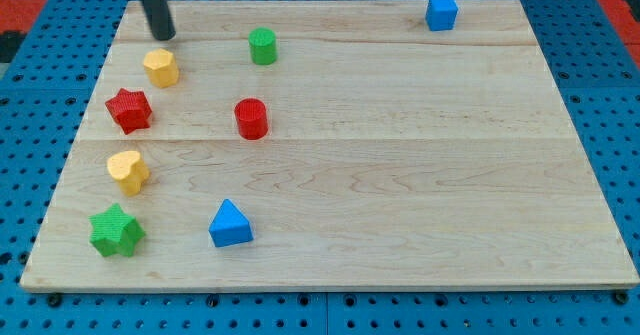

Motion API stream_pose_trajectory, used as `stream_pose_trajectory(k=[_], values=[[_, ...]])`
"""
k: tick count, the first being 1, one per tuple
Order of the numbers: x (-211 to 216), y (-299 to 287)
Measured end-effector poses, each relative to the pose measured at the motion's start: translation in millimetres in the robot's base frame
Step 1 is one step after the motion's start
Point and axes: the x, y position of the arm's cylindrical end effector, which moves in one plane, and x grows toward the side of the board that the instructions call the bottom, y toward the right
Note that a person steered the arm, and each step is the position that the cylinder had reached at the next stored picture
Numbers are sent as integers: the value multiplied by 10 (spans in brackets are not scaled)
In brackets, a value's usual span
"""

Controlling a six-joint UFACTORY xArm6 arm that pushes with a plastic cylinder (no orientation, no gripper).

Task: Move the green circle closer to the blue cube

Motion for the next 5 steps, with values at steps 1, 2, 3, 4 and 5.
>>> stream_pose_trajectory(k=[1,2,3,4,5], values=[[318,243],[341,1113],[287,1965],[280,1782],[254,1124]])
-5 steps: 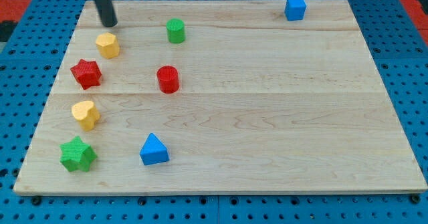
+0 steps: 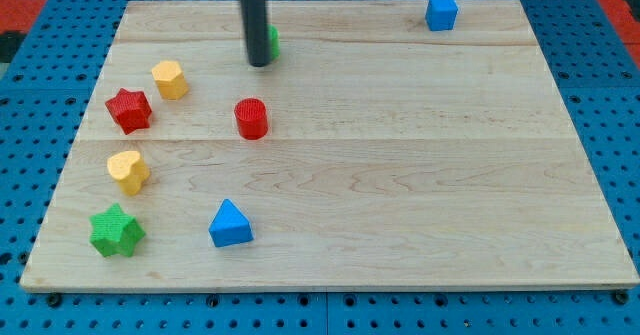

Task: Move the green circle closer to the blue cube

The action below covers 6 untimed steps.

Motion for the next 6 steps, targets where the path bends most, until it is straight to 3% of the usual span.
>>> stream_pose_trajectory(k=[1,2,3,4,6], values=[[-111,-348],[-270,-30],[-282,835],[-289,1333],[-289,952]])
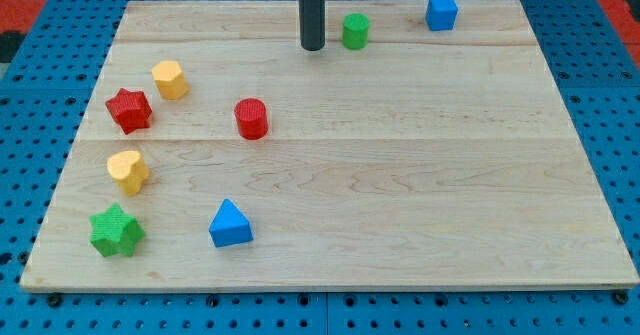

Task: Move the green circle closer to the blue cube

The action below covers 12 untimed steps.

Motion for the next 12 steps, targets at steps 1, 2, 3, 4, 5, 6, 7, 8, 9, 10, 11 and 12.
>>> stream_pose_trajectory(k=[1,2,3,4,5,6,7,8,9,10,11,12], values=[[0,0],[160,-86],[190,-500],[103,-819],[89,-485],[76,206],[15,747],[102,547],[28,167],[-301,253],[-371,835],[-396,1196]])
